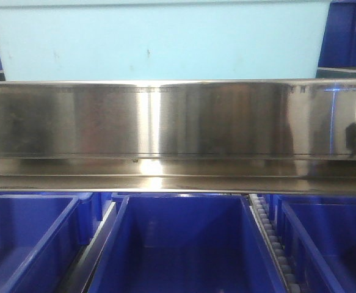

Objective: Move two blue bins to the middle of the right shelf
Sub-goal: 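Grasp the light teal bin's side walls with both grippers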

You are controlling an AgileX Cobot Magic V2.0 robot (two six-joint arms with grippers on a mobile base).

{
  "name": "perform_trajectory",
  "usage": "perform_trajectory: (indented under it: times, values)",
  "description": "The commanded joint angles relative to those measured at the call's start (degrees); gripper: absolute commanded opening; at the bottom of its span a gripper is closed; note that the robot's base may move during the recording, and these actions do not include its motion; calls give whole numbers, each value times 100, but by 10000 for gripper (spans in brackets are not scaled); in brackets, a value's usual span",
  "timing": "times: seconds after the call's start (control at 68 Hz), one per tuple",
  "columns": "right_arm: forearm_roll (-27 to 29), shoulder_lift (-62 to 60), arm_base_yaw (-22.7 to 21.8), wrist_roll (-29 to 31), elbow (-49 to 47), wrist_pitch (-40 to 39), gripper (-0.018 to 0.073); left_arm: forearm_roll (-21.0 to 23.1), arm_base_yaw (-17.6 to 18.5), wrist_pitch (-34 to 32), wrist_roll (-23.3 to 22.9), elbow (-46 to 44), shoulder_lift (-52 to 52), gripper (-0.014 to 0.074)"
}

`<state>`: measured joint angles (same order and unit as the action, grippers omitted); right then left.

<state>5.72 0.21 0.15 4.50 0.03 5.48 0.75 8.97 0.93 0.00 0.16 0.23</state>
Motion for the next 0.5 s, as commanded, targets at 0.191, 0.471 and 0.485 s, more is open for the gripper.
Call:
perform_trajectory:
  times: [0.191, 0.471, 0.485]
  values:
    - [6, -21, 1, 4, -3, -125, -162, 37, -22, -93, 0, -16, -23, -111]
    - [6, -21, 2, 4, -3, -137, -162, 37, -25, -196, 0, -16, -23, -111]
    - [6, -21, 2, 4, -3, -137, -162, 37, -25, -230, 0, -16, -23, -111]
